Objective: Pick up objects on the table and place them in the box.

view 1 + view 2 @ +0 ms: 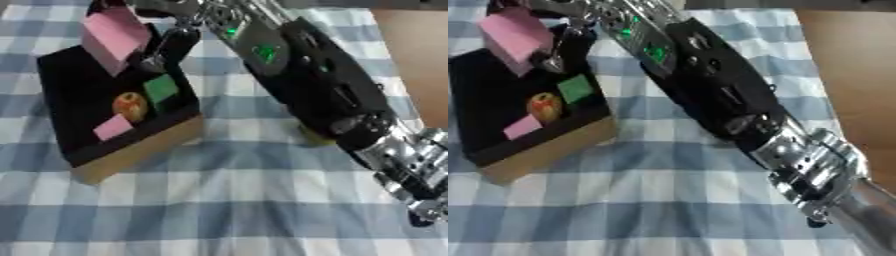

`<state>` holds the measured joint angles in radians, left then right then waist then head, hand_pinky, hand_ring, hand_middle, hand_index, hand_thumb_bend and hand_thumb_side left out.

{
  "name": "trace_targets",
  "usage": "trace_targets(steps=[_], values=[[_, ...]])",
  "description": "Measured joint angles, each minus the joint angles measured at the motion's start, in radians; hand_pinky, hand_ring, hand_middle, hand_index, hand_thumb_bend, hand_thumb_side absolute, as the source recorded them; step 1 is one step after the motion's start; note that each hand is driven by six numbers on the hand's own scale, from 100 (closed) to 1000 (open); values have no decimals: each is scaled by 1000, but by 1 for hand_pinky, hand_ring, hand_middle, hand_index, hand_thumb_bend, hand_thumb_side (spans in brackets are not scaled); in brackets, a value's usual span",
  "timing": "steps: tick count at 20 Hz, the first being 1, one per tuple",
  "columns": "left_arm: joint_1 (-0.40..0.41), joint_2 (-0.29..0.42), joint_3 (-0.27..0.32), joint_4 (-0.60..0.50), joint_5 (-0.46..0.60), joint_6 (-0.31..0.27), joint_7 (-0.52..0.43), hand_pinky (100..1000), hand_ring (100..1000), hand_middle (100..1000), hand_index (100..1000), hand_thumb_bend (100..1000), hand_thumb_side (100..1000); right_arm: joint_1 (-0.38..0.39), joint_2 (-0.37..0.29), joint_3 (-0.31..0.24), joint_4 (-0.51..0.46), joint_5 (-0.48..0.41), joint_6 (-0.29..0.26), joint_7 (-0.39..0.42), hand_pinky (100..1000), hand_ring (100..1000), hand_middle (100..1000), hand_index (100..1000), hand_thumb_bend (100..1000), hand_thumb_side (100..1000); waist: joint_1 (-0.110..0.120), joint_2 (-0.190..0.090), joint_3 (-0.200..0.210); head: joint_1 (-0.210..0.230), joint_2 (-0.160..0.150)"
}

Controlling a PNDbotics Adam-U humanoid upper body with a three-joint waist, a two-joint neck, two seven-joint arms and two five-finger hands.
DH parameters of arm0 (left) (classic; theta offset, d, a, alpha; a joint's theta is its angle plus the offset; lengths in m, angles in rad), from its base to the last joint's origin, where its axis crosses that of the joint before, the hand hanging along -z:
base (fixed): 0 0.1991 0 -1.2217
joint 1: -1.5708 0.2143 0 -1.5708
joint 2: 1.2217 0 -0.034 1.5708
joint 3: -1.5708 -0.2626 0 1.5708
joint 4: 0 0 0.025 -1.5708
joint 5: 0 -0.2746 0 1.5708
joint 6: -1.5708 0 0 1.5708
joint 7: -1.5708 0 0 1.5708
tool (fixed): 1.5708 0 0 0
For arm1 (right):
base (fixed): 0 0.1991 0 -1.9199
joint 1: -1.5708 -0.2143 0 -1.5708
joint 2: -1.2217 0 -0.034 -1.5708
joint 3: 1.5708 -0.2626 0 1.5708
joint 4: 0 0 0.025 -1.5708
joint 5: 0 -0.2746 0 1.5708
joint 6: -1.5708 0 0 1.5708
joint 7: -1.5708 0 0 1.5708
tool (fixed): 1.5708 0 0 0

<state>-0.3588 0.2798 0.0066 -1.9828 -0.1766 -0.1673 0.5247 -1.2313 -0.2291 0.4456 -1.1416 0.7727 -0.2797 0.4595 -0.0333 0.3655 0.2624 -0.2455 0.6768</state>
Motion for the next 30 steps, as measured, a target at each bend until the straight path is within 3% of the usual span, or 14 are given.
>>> trace_targets(steps=[7, 9, 10, 13, 21, 30], values=[[-32, -8, -14, 0, 10, -14, -18, 789, 774, 691, 812, 406, 730, 10, 69, -47, 168, 145, -116, -64, 896, 878, 753, 875, 100, 128, -6, 11, 21, -12, -5], [-33, -9, -15, 0, 14, -13, -19, 789, 775, 692, 813, 406, 731, 10, 75, -57, 192, 169, -148, -68, 905, 895, 793, 902, 125, 146, -6, 12, 21, -12, -6], [-33, -9, -15, 0, 15, -12, -20, 789, 775, 692, 813, 405, 733, 10, 76, -60, 198, 182, -162, -68, 920, 915, 833, 927, 185, 193, -6, 12, 22, -12, -6], [-33, -9, -15, 0, 18, -8, -24, 789, 776, 692, 813, 405, 734, 10, 76, -70, 204, 219, -190, -69, 929, 923, 846, 938, 220, 207, -6, 13, 22, -11, -6], [-30, -9, -17, 0, 18, -2, -30, 788, 777, 693, 814, 406, 737, 9, 75, -81, 179, 235, -170, -86, 944, 937, 861, 951, 226, 202, -6, 13, 14, -6, -6], [-26, -10, -18, 0, 20, 2, -33, 787, 778, 693, 813, 409, 736, -2, 60, -81, 63, 136, -118, -49, 947, 934, 873, 965, 268, 112, -6, 13, 7, -1, -5]])
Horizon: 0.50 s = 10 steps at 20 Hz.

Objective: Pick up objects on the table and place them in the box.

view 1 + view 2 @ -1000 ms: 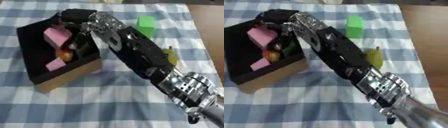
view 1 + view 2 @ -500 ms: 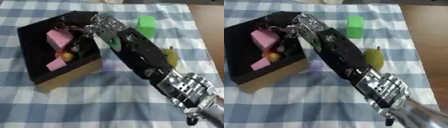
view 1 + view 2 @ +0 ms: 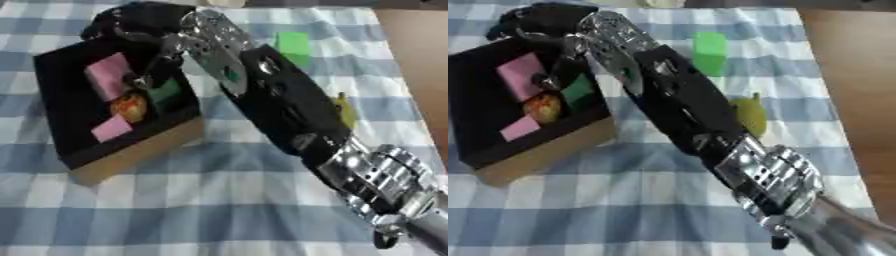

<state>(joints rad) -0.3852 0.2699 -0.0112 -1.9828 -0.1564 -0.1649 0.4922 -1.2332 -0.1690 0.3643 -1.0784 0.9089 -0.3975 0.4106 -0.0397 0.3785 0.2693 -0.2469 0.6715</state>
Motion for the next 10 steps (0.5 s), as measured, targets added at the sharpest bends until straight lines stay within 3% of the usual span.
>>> trace_targets(steps=[10], values=[[15, -4, 0, 0, 2, 6, 2, 787, 779, 693, 812, 408, 737, -7, -61, 1, -132, -99, 45, 33, 934, 923, 865, 959, 296, 100, 0, -1, -25, 12, 5]])
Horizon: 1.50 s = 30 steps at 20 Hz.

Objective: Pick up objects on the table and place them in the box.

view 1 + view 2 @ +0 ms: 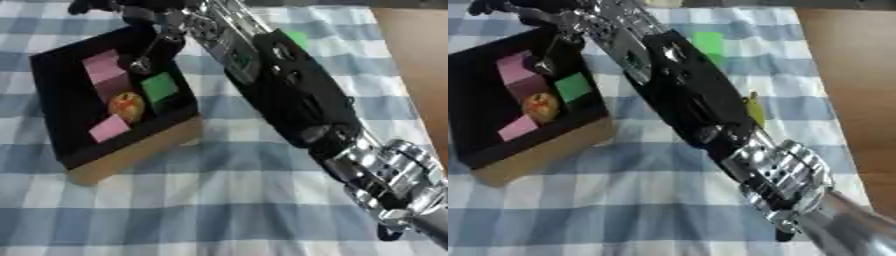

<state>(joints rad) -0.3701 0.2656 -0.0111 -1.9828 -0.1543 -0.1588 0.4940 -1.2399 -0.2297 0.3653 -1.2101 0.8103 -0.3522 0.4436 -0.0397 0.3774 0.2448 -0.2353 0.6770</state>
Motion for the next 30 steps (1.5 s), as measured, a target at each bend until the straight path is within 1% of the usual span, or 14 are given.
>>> trace_targets(steps=[2, 4, 6, 11, 15, 17, 20, 24, 25, 26, 30], values=[[5, 0, 0, 0, 0, 1, 1, 787, 779, 693, 812, 407, 737, 0, -37, 3, -32, -20, 10, 4, 934, 925, 867, 961, 307, 100, 0, 0, -8, 6, 5], [12, 0, 2, 0, -2, 4, 4, 786, 779, 694, 812, 407, 738, 1, -87, 3, -56, -40, 24, 10, 934, 927, 869, 961, 305, 100, 0, 0, -19, 15, 9], [19, 1, 4, 0, -5, 6, 6, 786, 780, 694, 812, 407, 738, 10, -140, -1, -68, -54, 42, 14, 935, 930, 874, 964, 326, 100, 0, -1, -29, 24, 13], [30, 6, 6, 0, -10, 11, 12, 786, 780, 694, 812, 407, 738, 53, -267, -28, -63, -58, 82, 5, 939, 935, 880, 969, 299, 144, 0, -5, -51, 45, 17], [37, 7, 10, 0, -14, 13, 16, 786, 781, 695, 812, 405, 740, 101, -345, -58, -32, -58, 104, -11, 941, 938, 882, 975, 260, 179, 1, -6, -64, 59, 17], [39, 7, 10, 0, -15, 15, 18, 786, 781, 695, 812, 404, 741, 122, -373, -69, -23, -58, 111, -17, 941, 939, 884, 974, 263, 190, 2, -6, -68, 64, 17], [43, 7, 11, 0, -15, 16, 19, 786, 781, 695, 811, 403, 741, 143, -403, -76, -17, -58, 114, -21, 941, 939, 887, 975, 267, 195, 13, -6, -75, 69, 16], [43, 7, 11, 0, -15, 17, 20, 786, 782, 696, 811, 402, 743, 158, -429, -76, -16, -58, 115, -22, 941, 939, 887, 974, 263, 217, 16, -6, -84, 69, 9], [43, 7, 11, 0, -15, 17, 20, 786, 782, 696, 811, 397, 741, 161, -432, -76, -13, -58, 116, -22, 941, 940, 886, 975, 279, 182, 16, -6, -86, 67, 6], [43, 7, 11, 0, -15, 17, 20, 786, 782, 696, 811, 401, 743, 165, -436, -76, -8, -58, 116, -22, 941, 940, 887, 975, 254, 235, 16, -6, -86, 66, 4], [44, 7, 11, 0, -15, 19, 20, 786, 783, 699, 811, 399, 744, 175, -437, -76, 24, -57, 123, -19, 942, 941, 889, 975, 243, 264, 16, -6, -86, 59, -3]])
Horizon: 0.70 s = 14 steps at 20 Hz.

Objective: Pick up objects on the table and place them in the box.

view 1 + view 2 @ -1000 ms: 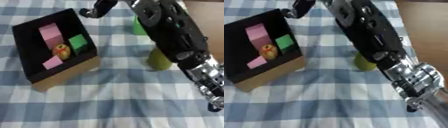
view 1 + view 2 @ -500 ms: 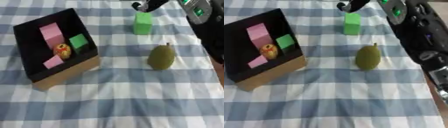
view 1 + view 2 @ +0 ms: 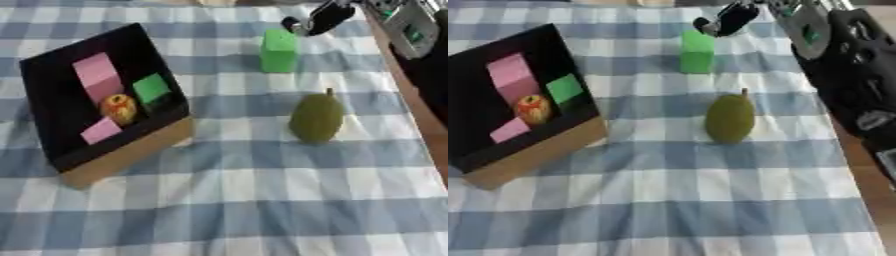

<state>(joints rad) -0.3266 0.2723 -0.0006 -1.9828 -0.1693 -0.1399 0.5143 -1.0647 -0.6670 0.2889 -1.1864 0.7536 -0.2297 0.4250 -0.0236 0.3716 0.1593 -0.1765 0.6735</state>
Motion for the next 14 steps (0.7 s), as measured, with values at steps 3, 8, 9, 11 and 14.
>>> trace_targets(steps=[3, 8, 9, 11, 14], values=[[0, 0, 0, 0, 0, 1, 0, 786, 783, 701, 811, 398, 745, 1, 0, -6, 34, 8, 4, 1, 943, 942, 892, 977, 229, 282, 3, 0, 2, -2, -6], [0, 0, 0, 0, 0, 2, -1, 786, 784, 702, 811, 394, 747, 0, 5, -19, 98, 35, 4, 1, 944, 945, 895, 977, 232, 306, 3, 0, 3, -6, -7], [0, 0, 0, 0, 0, 2, -1, 786, 785, 702, 811, 394, 748, -1, 7, -22, 108, 40, 2, 2, 944, 945, 896, 977, 231, 309, 3, 0, 3, -6, -8], [0, 0, 0, 0, 0, 3, -2, 786, 785, 703, 811, 394, 748, -4, 14, -27, 128, 49, -3, 3, 944, 945, 897, 977, 232, 312, 3, 0, 3, -6, -8], [0, 0, 0, 0, 0, 5, -4, 786, 786, 704, 811, 392, 750, -13, 22, -37, 154, 66, -6, 4, 945, 946, 902, 978, 214, 324, 3, 1, 3, -6, -12]])
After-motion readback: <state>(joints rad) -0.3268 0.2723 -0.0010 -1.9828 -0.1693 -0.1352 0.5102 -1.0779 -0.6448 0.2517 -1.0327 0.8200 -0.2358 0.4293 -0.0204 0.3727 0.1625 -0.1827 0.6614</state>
